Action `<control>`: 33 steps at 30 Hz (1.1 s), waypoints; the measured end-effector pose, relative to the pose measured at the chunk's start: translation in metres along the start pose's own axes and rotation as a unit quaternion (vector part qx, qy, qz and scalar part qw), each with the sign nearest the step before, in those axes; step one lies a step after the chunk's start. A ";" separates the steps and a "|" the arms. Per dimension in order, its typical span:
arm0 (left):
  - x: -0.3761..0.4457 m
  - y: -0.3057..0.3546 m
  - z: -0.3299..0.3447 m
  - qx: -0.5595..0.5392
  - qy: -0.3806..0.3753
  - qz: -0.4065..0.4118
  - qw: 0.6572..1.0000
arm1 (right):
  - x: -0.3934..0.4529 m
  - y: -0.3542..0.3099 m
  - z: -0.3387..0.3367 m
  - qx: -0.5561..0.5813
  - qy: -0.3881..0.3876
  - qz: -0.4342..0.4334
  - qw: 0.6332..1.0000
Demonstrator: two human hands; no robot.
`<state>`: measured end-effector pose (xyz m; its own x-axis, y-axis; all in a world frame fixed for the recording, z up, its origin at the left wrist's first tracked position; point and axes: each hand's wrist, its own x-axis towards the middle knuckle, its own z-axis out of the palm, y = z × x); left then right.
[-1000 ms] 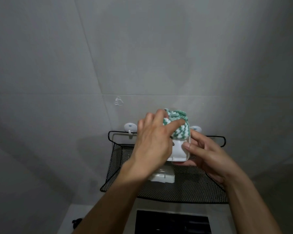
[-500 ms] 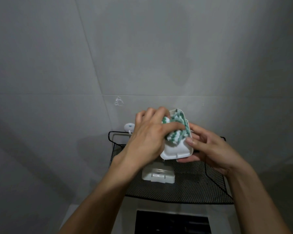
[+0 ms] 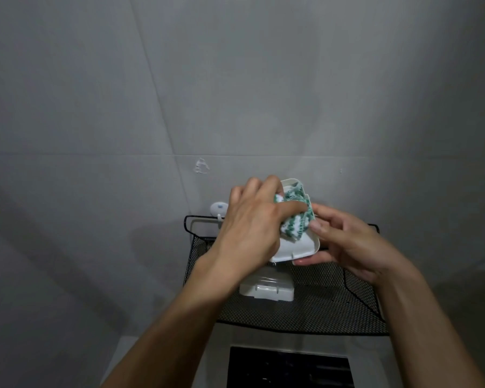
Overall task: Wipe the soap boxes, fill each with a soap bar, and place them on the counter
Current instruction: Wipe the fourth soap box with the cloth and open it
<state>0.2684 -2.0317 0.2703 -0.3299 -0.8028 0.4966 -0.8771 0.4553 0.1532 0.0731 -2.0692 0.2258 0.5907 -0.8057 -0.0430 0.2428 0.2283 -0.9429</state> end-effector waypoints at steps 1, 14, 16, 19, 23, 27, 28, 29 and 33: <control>-0.001 0.000 0.001 0.005 0.002 0.004 1.000 | 0.000 -0.001 0.000 0.003 0.003 0.007 1.000; -0.013 0.013 0.006 0.002 -0.048 0.072 0.996 | 0.002 -0.001 0.000 0.009 0.083 -0.006 0.996; -0.013 0.010 0.006 0.012 -0.053 0.074 0.996 | 0.002 0.001 -0.002 -0.005 0.095 -0.013 0.995; -0.014 0.003 0.007 0.027 -0.046 0.065 0.996 | 0.002 0.002 -0.005 -0.008 0.121 -0.021 0.992; -0.013 0.003 0.008 0.052 -0.045 0.034 0.997 | 0.003 0.003 -0.007 0.006 0.146 -0.028 0.989; -0.018 0.001 0.010 0.017 -0.048 -0.044 0.998 | 0.002 0.004 -0.007 0.024 0.191 -0.069 0.979; -0.020 0.001 0.012 -0.007 -0.059 -0.066 0.996 | 0.002 0.005 -0.007 0.022 0.201 -0.079 0.976; -0.022 0.003 0.015 -0.031 -0.071 -0.082 0.994 | 0.002 0.006 -0.005 0.018 0.210 -0.089 0.974; -0.028 0.016 0.023 -0.136 -0.086 -0.117 0.980 | 0.004 0.016 0.003 0.000 0.233 -0.124 0.965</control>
<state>0.2550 -2.0110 0.2391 -0.2054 -0.9400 0.2723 -0.8185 0.3175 0.4788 0.0814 -2.0668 0.2115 0.1051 -0.9937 0.0400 0.3327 -0.0027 -0.9430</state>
